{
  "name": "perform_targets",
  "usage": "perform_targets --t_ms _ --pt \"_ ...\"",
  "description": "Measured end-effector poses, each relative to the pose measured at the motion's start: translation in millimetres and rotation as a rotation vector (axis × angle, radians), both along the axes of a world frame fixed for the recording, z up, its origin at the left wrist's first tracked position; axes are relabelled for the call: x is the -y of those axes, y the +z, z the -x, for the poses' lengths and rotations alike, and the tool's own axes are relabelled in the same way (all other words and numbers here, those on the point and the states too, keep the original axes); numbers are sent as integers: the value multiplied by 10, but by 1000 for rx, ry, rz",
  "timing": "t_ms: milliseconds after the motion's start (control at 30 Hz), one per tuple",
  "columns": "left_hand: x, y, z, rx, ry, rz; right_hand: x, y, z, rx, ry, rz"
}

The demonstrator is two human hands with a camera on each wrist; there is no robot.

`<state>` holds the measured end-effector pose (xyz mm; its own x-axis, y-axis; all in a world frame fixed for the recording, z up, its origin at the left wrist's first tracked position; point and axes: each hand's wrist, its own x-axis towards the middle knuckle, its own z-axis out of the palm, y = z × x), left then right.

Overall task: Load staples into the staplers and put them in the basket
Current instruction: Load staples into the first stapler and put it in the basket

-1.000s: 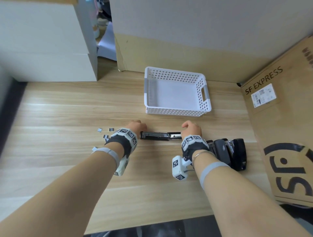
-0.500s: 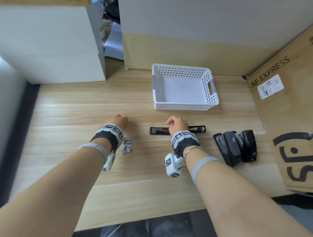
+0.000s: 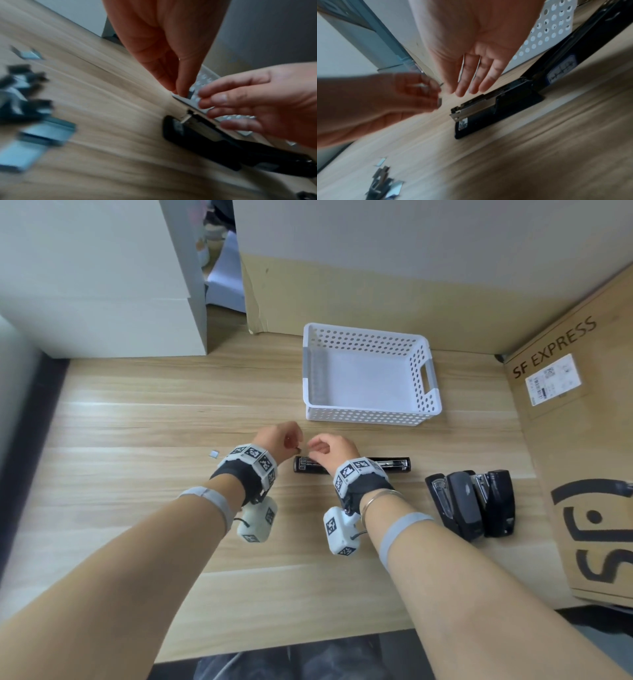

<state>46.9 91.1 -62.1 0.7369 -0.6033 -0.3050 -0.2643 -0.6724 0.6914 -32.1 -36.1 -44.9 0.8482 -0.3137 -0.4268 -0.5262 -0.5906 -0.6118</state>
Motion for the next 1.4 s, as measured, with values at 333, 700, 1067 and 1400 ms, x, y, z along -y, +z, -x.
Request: perform_targets --t_ms 333,700,1067,1400 --pt "321 55 106 -93 78 140 231 48 26 30 -117 -144" --pt "162 -42 147 -45 -115 -183 281 -3 81 -209 187 240" --pt "161 -101 208 -35 -80 -196 209 -62 41 -248 283 306" --pt "165 -94 207 -54 -76 -191 236 -44 36 -258 312 284"
